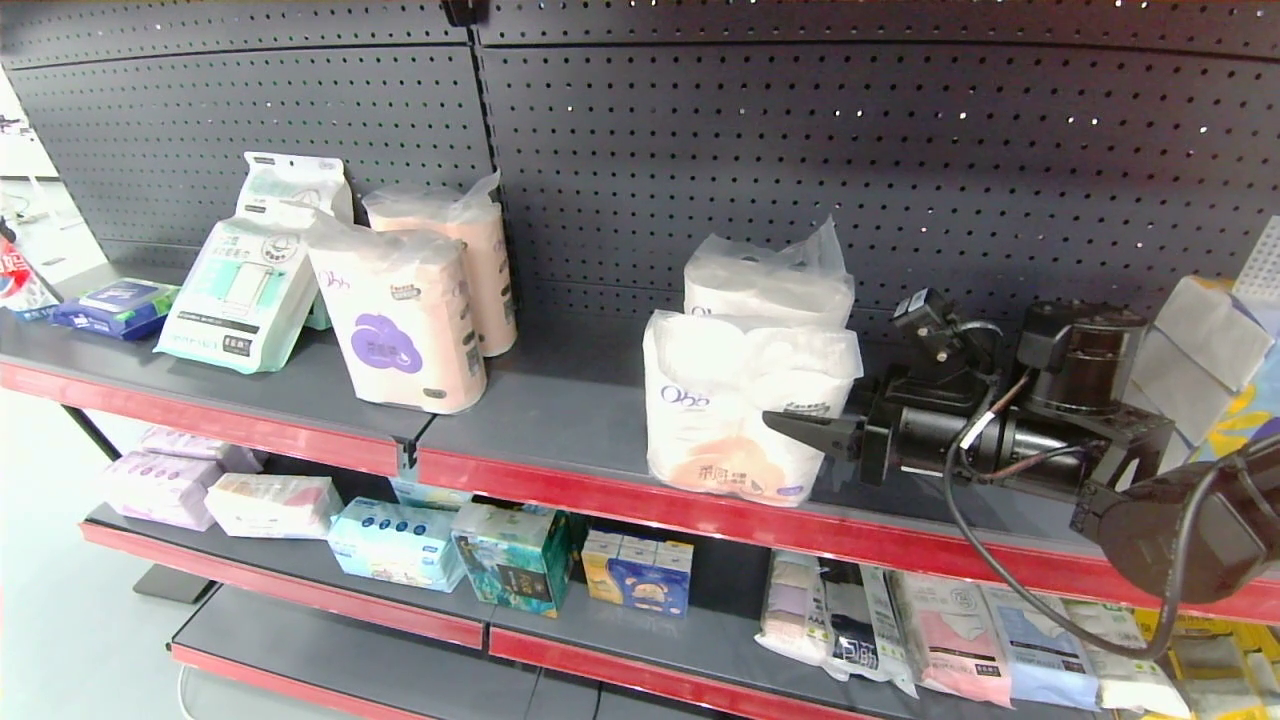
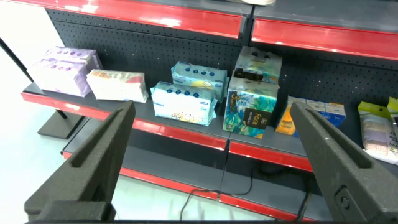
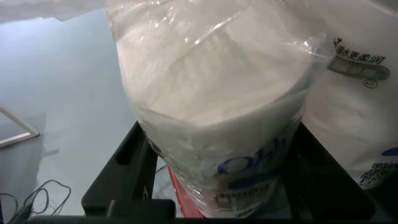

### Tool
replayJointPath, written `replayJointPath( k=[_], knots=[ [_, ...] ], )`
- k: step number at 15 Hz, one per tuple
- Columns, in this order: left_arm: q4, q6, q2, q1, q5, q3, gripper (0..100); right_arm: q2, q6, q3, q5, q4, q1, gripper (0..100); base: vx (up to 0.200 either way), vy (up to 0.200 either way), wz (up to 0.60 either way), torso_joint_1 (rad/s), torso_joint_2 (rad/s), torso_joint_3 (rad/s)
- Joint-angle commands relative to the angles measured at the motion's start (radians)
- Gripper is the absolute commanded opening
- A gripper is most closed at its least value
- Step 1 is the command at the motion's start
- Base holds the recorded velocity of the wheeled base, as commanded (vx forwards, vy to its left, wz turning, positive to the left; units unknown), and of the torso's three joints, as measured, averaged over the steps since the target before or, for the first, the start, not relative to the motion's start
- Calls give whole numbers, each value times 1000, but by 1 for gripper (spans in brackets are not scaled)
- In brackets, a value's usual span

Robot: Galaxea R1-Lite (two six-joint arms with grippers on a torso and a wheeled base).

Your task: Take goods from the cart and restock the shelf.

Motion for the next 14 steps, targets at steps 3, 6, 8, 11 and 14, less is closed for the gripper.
replayJointPath(
  k=[3, 6, 8, 11, 14],
  knots=[
    [0, 0, 2, 2, 0, 0, 100, 8, -5, 0, -1, 1, 2, 0, 0, 0, 0, 0, 0, 0],
    [0, 0, 2, 0, 0, 0, 100, -1, 1, 0, -1, 1, 1, 100, 0, 0, 0, 0, 0, 0],
    [0, 0, 2, 0, 0, 0, 100, -18, 3, 6, -1, 1, -1, 100, 0, 0, 0, 0, 0, 0],
    [0, 0, 2, 0, 0, 0, 100, -49, 4, 12, -6, 3, -13, 100, 0, 0, 0, 0, 0, 0],
    [0, 0, 2, 0, 0, 0, 100, -89, 15, 24, -6, 3, -24, 100, 0, 0, 0, 0, 0, 0]
  ],
)
